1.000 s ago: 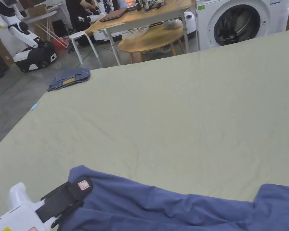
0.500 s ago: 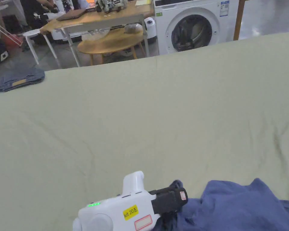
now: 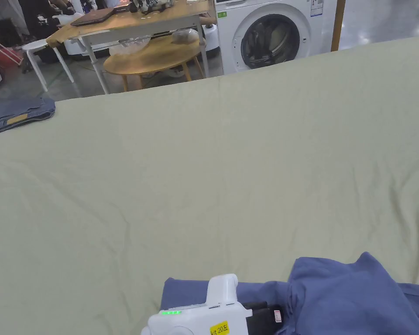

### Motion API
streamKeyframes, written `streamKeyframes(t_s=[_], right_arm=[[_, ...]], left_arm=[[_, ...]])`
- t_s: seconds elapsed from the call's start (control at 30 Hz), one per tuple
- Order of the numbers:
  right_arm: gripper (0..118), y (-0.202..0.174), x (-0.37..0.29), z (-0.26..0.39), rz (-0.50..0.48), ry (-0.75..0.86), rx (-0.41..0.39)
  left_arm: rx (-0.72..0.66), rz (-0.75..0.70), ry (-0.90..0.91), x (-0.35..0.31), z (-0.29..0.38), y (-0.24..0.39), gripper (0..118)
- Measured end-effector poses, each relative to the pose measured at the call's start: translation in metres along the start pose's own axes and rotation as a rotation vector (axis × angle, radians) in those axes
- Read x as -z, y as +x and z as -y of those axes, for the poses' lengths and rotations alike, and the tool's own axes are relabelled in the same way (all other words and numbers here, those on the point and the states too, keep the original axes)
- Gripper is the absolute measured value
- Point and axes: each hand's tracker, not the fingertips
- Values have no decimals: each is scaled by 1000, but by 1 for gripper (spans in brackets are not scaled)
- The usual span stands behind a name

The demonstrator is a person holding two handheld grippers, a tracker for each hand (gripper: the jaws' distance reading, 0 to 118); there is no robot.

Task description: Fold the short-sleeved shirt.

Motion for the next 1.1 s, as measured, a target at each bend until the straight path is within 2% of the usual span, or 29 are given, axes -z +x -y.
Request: streamKeyframes(t_s=[0.03, 0.07, 0.17, 0.2, 0.23, 0.33, 0.4, 0.47, 0.53, 0.57, 0.6, 0.67, 0.73, 0.8, 0.87, 0.97, 1.03, 1.1], right_arm=[[0, 0, 0, 2, 2, -2, -10], [0, 0, 1, 3, 3, -5, -17], [0, 1, 9, 4, -5, -21, -24], [0, 1, 10, 4, -4, -23, -25], [0, 2, 11, 4, -6, -24, -24], [0, -1, 15, 2, -28, -29, -12], [0, -2, 18, 2, -30, -34, -16], [0, -3, 19, 3, -26, -37, -21], [0, -3, 20, 3, -32, -40, -17], [0, -4, 20, 3, -34, -41, -15], [0, -5, 19, 4, -34, -42, -16], [0, -6, 18, 4, -29, -44, -26], [0, -9, 16, 3, -25, -43, -34], [0, -8, 14, 2, -22, -42, -38], [0, -11, 9, -1, -8, -34, -43], [0, -9, 7, -5, 2, -38, -34], [0, -10, 5, -7, -7, -30, -35], [0, -10, 5, -10, -21, -29, -25]], left_arm=[[-17, 10, 11, -8, -5, -2, 14], [-51, 34, 33, -13, -7, -9, 36], [-25, -61, 191, -60, -10, -18, 85], [-37, -42, 242, -85, -10, -18, 92], [-68, -17, 274, -105, -9, -28, 92], [-207, 4, 337, -154, -5, -74, 92], [-284, -45, 363, -171, 1, -101, 92], [-368, -58, 364, -171, 10, -122, 92], [-434, 4, 331, -154, 20, -135, 92], [-468, 58, 312, -140, 24, -137, 85], [-478, 131, 332, -131, 28, -134, 65], [-559, 300, 320, -114, 27, -133, 7], [-572, 246, 313, -98, 30, -126, 6], [-607, 262, 320, -101, 35, -128, 6], [-625, 295, 410, -123, 37, -122, 6], [-535, 240, 501, -171, 25, -109, 6], [-425, 179, 563, -207, 12, -106, 6], [-354, 115, 560, -232, -1, -87, 6]])
